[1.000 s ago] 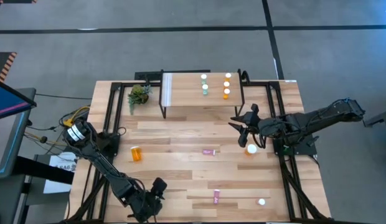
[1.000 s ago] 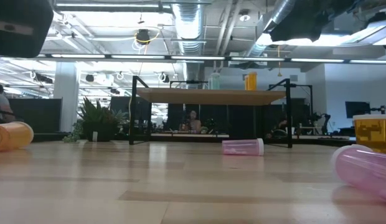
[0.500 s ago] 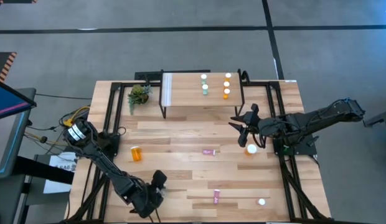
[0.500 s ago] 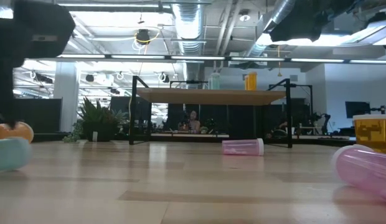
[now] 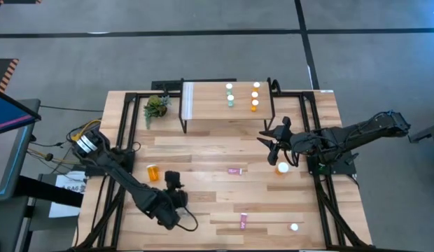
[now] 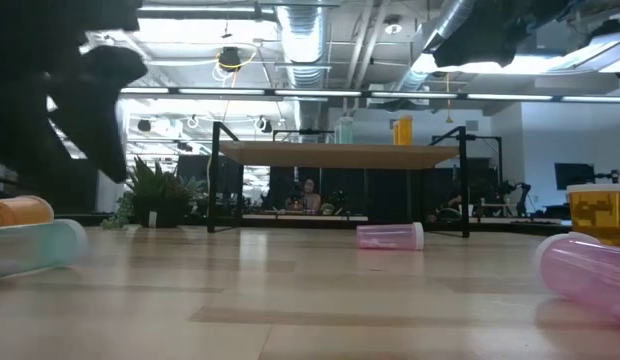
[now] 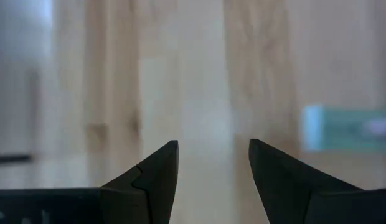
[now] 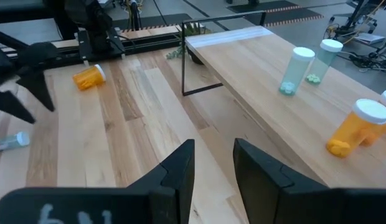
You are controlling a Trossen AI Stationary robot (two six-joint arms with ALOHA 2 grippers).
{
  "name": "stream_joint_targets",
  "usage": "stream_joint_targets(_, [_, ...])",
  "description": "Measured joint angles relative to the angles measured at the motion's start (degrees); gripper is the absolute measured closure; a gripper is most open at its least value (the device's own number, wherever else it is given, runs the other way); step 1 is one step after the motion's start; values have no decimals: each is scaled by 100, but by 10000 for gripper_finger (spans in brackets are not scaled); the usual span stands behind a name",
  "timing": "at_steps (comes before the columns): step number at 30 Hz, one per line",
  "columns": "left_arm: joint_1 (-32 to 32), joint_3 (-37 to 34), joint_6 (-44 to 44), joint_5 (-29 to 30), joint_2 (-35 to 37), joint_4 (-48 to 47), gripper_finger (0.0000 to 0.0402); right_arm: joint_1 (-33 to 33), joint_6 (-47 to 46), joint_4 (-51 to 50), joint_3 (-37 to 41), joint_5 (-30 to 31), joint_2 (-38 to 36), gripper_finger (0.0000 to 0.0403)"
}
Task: Pick and place medicine bottles onto shelf by color
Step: Put the blue pill bottle on the shelf aligned with the other blue pill bottles
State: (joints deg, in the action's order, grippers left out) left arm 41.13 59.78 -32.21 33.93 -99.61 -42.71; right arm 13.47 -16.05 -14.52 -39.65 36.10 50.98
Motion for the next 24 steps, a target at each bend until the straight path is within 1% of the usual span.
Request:
stream_joint_targets(3, [-14,139,-1033,-541,261,54,219,0,0,0,1,-2,0,270])
stream_joint_targets(7, [-106,237,-2556,-1482,645,336,219,0,-3,2,0,-1,0,270])
stream_joint_targets(8, [-135,235,-2910,-1601,698,515,219,0,-4,2,0,-2,0,270])
stream_joint_targets(11, [-165,185,-3741,-1674,678,948,219,0,-31,20,1,-2,0,270])
stream_joint_targets(14, [-196,163,-4172,-2076,319,1202,219,0,-42,15,1,-2,0,270])
stream_joint_targets(16, [-253,147,-4428,-2464,60,1140,219,0,-44,14,1,-2,0,270])
stream_joint_targets(18, [-324,149,-4610,-2678,-117,1151,219,0,-44,11,1,-2,0,270])
stream_joint_targets(24, [-390,149,-4705,-2725,-204,1127,219,-1,-47,5,-1,-2,0,270])
